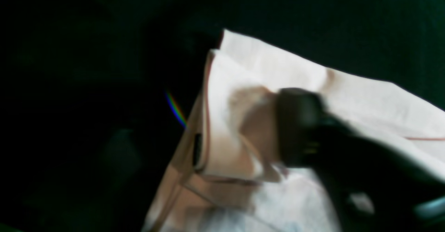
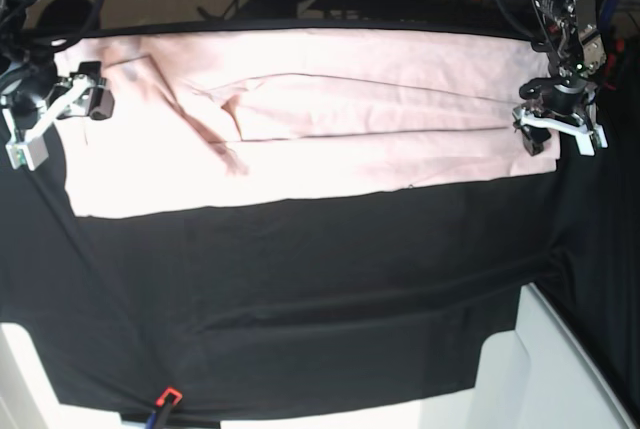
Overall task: Fold the T-shirt properly
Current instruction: 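Grasp the end of the pink shirt strip with the left gripper, then carry the strip end with the left gripper toward the right gripper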
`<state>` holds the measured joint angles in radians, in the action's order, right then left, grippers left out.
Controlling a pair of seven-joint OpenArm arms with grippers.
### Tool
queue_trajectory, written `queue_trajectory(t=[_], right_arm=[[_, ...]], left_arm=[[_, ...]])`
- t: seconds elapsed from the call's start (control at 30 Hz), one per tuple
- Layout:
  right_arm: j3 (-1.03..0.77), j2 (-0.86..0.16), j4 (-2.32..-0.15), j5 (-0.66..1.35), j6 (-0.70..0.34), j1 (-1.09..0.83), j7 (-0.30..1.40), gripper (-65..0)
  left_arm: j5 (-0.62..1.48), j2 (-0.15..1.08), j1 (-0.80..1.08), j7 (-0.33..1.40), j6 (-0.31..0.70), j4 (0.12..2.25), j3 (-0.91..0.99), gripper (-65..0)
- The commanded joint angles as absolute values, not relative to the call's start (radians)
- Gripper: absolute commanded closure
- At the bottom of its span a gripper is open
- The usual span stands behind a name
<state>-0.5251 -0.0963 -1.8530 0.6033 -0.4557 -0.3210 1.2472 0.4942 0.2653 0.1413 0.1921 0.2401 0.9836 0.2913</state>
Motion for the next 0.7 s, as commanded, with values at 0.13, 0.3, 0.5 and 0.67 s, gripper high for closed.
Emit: queue_trajectory(t=[0.13, 0.3, 0.5, 0.67], right_arm=[[-0.527, -0.108, -1.867, 0.619, -0.461, -0.317, 1.234, -36.7], [-0.527, -0.107, -1.867, 0.621, -0.461, -0.317, 1.234, -36.7], [-0.527, -0.107, -1.867, 0.621, -0.461, -0.317, 1.234, -36.7], [-0.527, -0.107, -1.867, 0.621, -0.461, -0.317, 1.234, -36.7]], left_arm=[[0.495, 0.248, 0.156, 0.292, 0.266, 0.974, 0.283, -13.1], [0.496, 0.246, 0.17, 0.297, 0.266, 0.995, 0.285, -4.4], [0.498, 0.211, 0.237, 0.3, 0.266, 1.178, 0.286, 0.0], [0.496, 0.183, 0.303, 0.302, 0.26, 1.349, 0.286, 0.0]])
